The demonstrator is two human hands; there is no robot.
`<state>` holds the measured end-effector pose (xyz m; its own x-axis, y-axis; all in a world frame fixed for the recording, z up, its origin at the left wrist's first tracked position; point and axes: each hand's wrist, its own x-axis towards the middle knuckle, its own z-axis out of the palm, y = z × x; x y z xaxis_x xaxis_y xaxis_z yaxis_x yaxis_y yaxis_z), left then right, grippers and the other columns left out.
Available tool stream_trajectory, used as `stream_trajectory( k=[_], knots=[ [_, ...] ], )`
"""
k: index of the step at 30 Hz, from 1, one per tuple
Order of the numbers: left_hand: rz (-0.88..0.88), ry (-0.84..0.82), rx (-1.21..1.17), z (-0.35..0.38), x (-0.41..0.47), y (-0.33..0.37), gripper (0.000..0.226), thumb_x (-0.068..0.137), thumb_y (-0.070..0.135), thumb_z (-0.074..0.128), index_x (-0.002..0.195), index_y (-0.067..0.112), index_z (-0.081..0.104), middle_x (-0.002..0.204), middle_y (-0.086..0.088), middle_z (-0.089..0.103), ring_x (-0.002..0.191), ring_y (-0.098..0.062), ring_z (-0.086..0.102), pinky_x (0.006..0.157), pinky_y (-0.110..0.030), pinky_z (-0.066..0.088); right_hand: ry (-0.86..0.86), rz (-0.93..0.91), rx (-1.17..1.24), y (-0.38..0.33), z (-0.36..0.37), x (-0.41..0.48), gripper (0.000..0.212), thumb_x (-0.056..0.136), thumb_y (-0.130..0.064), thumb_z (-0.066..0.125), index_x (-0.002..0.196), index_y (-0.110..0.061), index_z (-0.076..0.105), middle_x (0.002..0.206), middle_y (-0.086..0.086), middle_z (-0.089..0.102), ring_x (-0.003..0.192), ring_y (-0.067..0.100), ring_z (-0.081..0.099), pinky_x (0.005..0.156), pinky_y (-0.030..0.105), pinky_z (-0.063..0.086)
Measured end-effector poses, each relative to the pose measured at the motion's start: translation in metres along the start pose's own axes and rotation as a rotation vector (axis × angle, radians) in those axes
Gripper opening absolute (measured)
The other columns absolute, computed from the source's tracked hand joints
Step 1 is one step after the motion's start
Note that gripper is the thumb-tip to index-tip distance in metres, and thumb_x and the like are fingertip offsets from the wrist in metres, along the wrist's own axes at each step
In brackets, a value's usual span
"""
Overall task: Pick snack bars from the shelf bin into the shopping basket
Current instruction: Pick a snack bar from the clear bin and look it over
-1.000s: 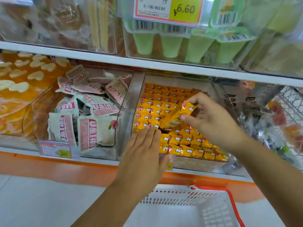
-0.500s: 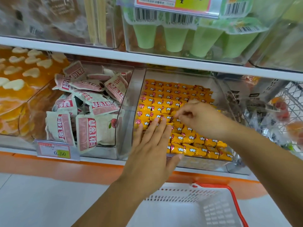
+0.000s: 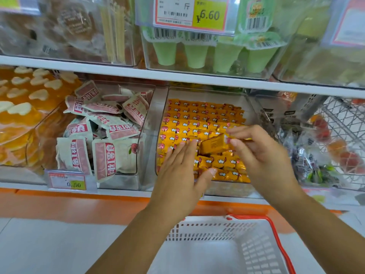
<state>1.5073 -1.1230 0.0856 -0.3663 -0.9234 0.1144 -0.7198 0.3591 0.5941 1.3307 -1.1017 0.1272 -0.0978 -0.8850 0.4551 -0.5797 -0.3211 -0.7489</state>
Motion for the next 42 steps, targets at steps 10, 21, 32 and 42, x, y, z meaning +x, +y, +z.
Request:
stream_trajectory(
  k=[10,21,32,42],
  knots=[
    [-0.189,-0.128,-0.969,-0.01,-0.044,0.042,0.031,0.091,0.013,0.067,0.114,0.033,0.063,0.097,0.023,0.071,0.091,-0.014,0.074,0.067,-0.029,0.059,0.146,0.527,0.656,-0.026,-0.037,-0.088,0.005,0.079,-0.024,0.065,0.079,-0.02,0.062,0.081,0.008,0.072,0.078,0.033,0.074,0.062,0.035,0.06],
    [-0.253,-0.187,-1.158,-0.018,-0.05,0.03,0.028,0.091,0.01,0.056,0.113,0.02,0.07,0.111,-0.007,0.074,0.099,-0.027,0.072,0.08,-0.029,0.06,-0.055,0.592,0.779,-0.015,-0.05,-0.081,0.042,0.058,-0.024,0.076,0.092,-0.007,0.059,0.092,0.02,0.074,0.081,0.037,0.073,0.068,0.031,0.061],
    [-0.149,-0.21,-1.201,-0.027,-0.04,0.024,0.035,0.08,0.02,0.057,0.114,0.017,0.062,0.11,-0.013,0.074,0.098,-0.031,0.073,0.077,-0.03,0.061,-0.092,0.596,0.874,-0.01,-0.052,-0.067,0.035,0.069,-0.015,0.066,0.101,-0.002,0.059,0.088,0.018,0.074,0.084,0.033,0.074,0.067,0.028,0.06],
    [-0.172,-0.086,-1.031,-0.028,-0.045,0.024,0.026,0.092,0.013,0.057,0.102,0.035,0.067,0.099,0.007,0.077,0.094,-0.017,0.074,0.08,-0.024,0.059,-0.042,0.513,0.704,-0.005,-0.047,-0.071,0.022,0.065,-0.033,0.081,0.077,-0.022,0.067,0.079,0.006,0.072,0.085,0.033,0.074,0.079,0.034,0.06]
  ],
)
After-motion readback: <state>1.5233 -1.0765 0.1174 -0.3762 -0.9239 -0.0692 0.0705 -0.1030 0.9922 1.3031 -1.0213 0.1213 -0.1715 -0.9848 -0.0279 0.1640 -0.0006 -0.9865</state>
